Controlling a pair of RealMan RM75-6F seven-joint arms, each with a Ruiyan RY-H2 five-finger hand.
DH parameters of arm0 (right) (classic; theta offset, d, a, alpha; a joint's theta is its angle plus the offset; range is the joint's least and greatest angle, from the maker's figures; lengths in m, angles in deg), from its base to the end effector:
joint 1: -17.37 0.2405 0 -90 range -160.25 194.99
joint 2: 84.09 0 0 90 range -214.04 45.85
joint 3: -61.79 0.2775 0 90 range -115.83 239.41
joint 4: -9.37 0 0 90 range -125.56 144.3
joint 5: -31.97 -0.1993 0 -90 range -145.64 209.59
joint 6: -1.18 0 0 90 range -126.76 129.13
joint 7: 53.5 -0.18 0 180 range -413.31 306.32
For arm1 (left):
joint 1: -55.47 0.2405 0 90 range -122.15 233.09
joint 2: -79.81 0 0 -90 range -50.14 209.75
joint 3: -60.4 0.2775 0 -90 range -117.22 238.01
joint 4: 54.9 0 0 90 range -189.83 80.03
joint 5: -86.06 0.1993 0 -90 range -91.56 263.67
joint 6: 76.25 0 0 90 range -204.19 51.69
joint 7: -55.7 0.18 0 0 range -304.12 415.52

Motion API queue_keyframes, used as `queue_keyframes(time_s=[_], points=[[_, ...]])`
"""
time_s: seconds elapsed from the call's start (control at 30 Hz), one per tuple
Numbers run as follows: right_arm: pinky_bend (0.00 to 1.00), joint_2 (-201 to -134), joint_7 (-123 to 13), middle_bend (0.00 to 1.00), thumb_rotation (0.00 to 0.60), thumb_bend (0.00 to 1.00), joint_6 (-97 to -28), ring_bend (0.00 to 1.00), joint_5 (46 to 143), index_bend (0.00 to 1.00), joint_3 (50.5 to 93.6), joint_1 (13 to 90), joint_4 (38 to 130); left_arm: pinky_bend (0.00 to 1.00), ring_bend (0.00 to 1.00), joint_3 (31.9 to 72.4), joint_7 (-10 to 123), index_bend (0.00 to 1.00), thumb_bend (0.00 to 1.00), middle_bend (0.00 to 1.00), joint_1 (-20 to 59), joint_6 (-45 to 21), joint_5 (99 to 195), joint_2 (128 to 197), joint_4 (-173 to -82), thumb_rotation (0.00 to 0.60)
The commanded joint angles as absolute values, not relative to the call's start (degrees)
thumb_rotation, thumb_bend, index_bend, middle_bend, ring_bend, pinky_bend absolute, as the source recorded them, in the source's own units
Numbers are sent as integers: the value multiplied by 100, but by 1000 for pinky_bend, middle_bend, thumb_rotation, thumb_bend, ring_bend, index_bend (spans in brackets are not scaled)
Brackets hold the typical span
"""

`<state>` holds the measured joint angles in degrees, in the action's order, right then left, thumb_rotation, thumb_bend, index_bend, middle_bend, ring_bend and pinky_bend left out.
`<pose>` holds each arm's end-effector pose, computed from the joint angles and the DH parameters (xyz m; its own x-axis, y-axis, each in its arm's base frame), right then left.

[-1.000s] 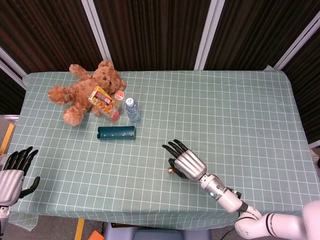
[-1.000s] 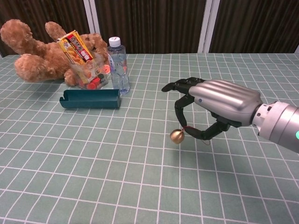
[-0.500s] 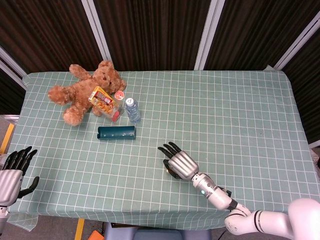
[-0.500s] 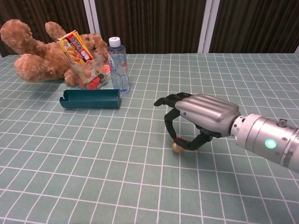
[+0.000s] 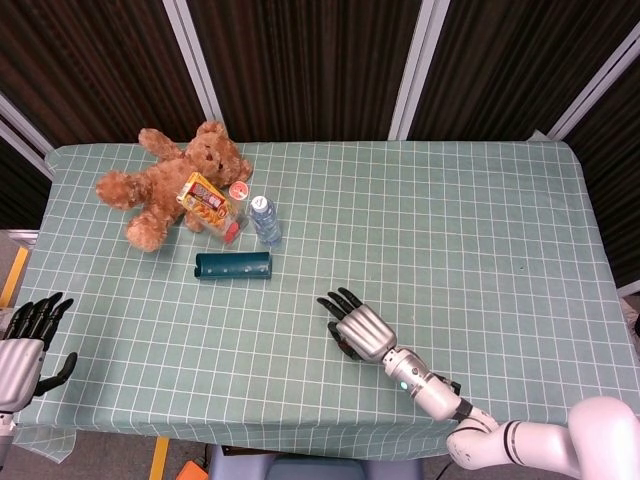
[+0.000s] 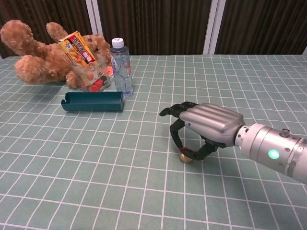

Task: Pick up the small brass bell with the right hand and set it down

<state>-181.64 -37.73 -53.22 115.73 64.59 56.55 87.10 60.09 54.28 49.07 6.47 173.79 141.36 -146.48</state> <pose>-0.1448 -0.3240 -0.0903 0.5566 -0.2566 0.7902 -0.7183 -0.6266 0.3024 -0.3280 0.2175 0.1786 0.4327 0.0725 0.8986 0.9013 -0.0584 -0.4293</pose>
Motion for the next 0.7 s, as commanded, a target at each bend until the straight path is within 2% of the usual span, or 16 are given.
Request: queue_keyframes(time_s=[0.03, 0.43, 0.57, 0.7], points=[[0, -18161, -3767, 172, 600, 614, -5324, 0, 11574, 808, 6448, 5652, 8700, 60, 0, 6010, 5438, 63, 416, 0, 4908, 646, 17377, 14138, -14651, 600], [0, -18042, -3643, 170, 600, 614, -5464, 0, 11660, 714, 6348, 5570, 8827, 60, 0, 6005, 5455, 62, 416, 0, 4908, 635, 17356, 14136, -14663, 600], [0, -17965, -3513, 168, 600, 614, -5455, 0, 11634, 607, 6301, 5534, 8915, 61, 0, 6011, 5485, 61, 416, 0, 4899, 603, 17347, 14138, -14672, 600], [0, -17877, -3333, 129, 600, 614, -5366, 0, 11489, 445, 6307, 5520, 9043, 61, 0, 6012, 5505, 62, 415, 0, 4904, 619, 17358, 14142, -14685, 600]])
